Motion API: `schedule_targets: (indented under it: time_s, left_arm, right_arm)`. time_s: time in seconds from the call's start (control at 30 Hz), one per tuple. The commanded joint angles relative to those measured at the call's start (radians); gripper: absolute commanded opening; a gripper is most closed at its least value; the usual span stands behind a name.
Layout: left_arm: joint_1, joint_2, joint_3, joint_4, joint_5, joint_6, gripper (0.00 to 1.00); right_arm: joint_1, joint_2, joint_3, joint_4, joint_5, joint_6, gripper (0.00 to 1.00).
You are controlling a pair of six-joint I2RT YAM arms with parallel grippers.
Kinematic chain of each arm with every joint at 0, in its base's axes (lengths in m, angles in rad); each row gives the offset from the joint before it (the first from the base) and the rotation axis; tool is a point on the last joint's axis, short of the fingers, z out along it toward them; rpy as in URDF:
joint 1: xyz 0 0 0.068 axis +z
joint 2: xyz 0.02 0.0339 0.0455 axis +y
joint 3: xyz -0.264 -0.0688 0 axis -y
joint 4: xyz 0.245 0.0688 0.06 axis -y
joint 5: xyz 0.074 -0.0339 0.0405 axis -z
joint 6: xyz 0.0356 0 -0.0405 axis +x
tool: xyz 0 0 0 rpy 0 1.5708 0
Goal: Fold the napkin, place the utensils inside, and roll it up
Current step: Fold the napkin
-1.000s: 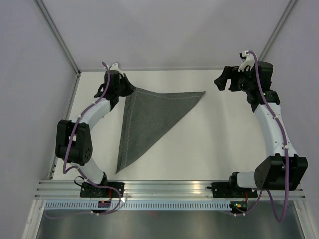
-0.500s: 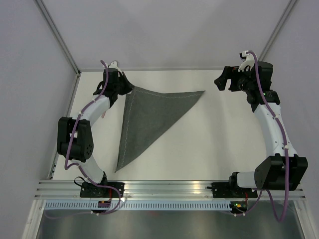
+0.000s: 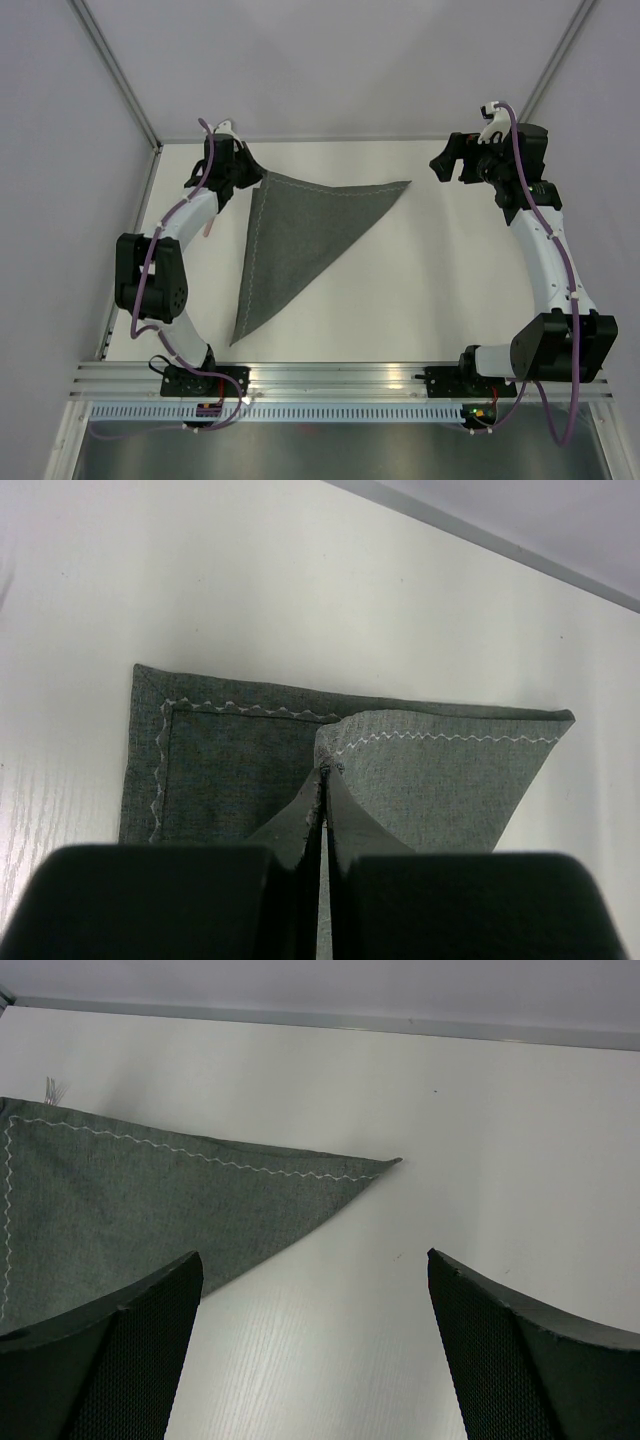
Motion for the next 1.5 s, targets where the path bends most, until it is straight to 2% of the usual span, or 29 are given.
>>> schedule_targets:
  time_s: [0.0, 1.17, 1.37, 1.47]
  left_arm:
    - [0.010, 0.008, 0.049, -0.002, 0.028, -0.001, 0.02]
    - [0.030, 0.131, 0.089, -0.019, 0.022, 0.030, 0.02]
    - [0.032, 0.170, 0.109, -0.012, 0.018, 0.033, 0.09]
    - [0.030, 0.183, 0.123, -0.012, 0.017, 0.045, 0.18]
  right_arm:
    - [-0.003, 0.000, 0.000, 0.004, -0.004, 0.005, 0.98]
    - [-0.003, 0.005, -0.006, -0.004, -0.004, -0.006, 0.98]
    - [-0.003, 0.005, -0.009, -0.002, -0.004, -0.007, 0.98]
    - [-0.005, 0.008, -0.008, -0.002, -0.004, -0.009, 0.98]
